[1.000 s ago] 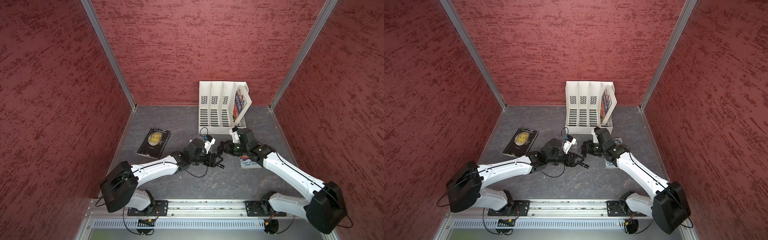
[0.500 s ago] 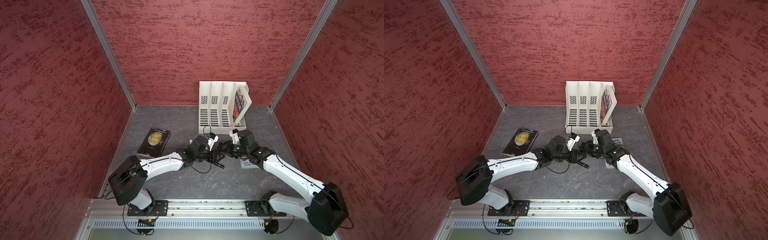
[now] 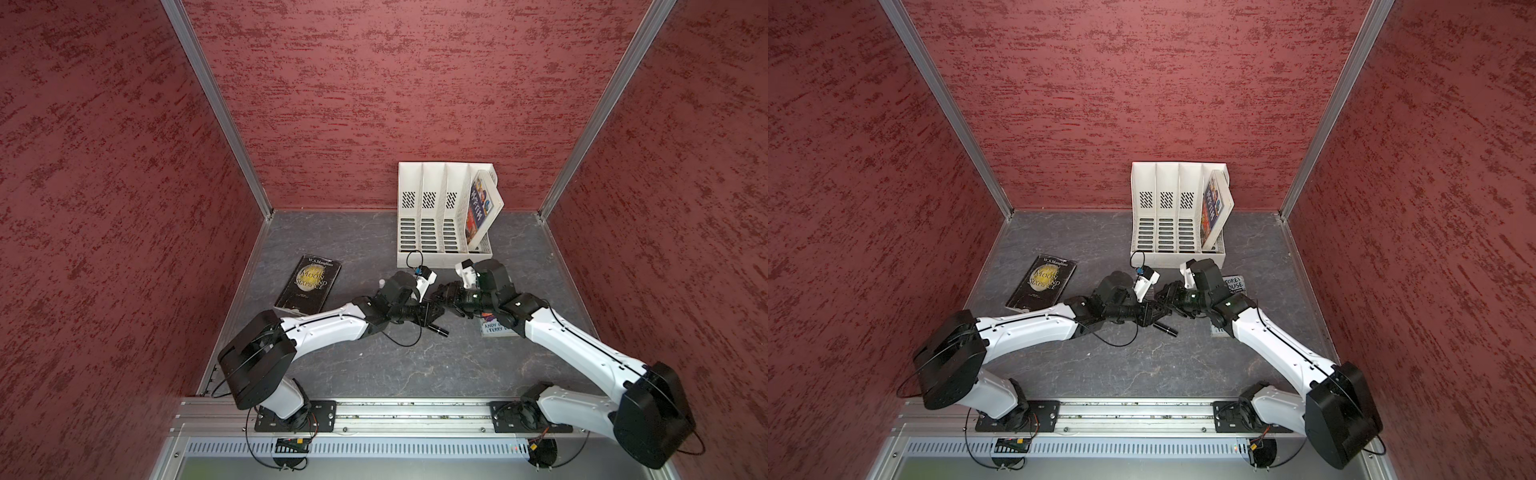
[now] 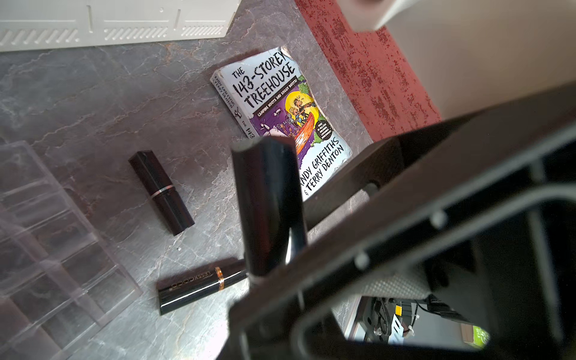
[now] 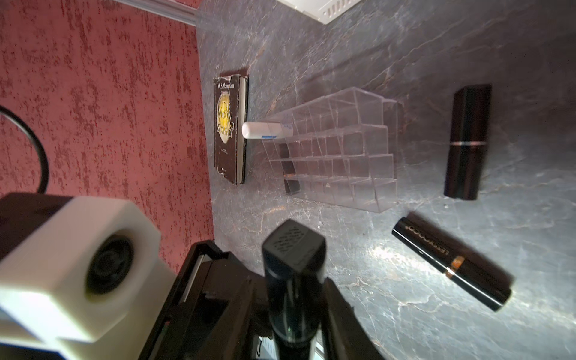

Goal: Arrange the lipsticks in the organizer
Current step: Pick up the lipstick at the center of the board.

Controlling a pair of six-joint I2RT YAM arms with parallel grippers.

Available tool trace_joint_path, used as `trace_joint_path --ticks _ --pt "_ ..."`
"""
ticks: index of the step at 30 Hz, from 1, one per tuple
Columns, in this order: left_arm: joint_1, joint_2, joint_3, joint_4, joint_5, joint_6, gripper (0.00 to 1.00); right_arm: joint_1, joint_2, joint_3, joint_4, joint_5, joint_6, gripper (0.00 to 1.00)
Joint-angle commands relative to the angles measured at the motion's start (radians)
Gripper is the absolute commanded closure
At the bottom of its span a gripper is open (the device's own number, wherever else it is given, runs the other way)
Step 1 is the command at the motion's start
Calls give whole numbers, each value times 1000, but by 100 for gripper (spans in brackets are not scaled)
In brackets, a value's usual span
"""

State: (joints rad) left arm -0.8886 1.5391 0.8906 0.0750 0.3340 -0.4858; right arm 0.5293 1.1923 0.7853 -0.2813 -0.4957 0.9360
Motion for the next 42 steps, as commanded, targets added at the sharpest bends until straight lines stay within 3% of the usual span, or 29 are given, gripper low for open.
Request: trace_joint_path --ticks 1,9,14,18,23,29,37,42 --pt "-3 -10 29 9 -2 70 95 0 0 44 -27 -58 -20 59" --pt "17 -29 -24 64 40 120 100 -81 -10 45 -56 -172 -12 42" --pt "25 -31 -33 61 69 216 100 -176 -14 75 -156 -282 -82 38" --pt "28 -36 -33 42 69 285 100 -216 -13 130 -294 -309 -208 44" --pt "15 -22 -4 -10 58 335 100 -216 8 154 -342 -322 -254 49" --pt "-9 -3 26 -46 38 360 100 -216 30 163 -345 -304 -260 58" --pt "-25 7 46 -67 30 373 100 -215 63 167 -327 -263 -247 57" --pt "-29 3 50 -75 12 375 100 -215 74 150 -292 -259 -217 72"
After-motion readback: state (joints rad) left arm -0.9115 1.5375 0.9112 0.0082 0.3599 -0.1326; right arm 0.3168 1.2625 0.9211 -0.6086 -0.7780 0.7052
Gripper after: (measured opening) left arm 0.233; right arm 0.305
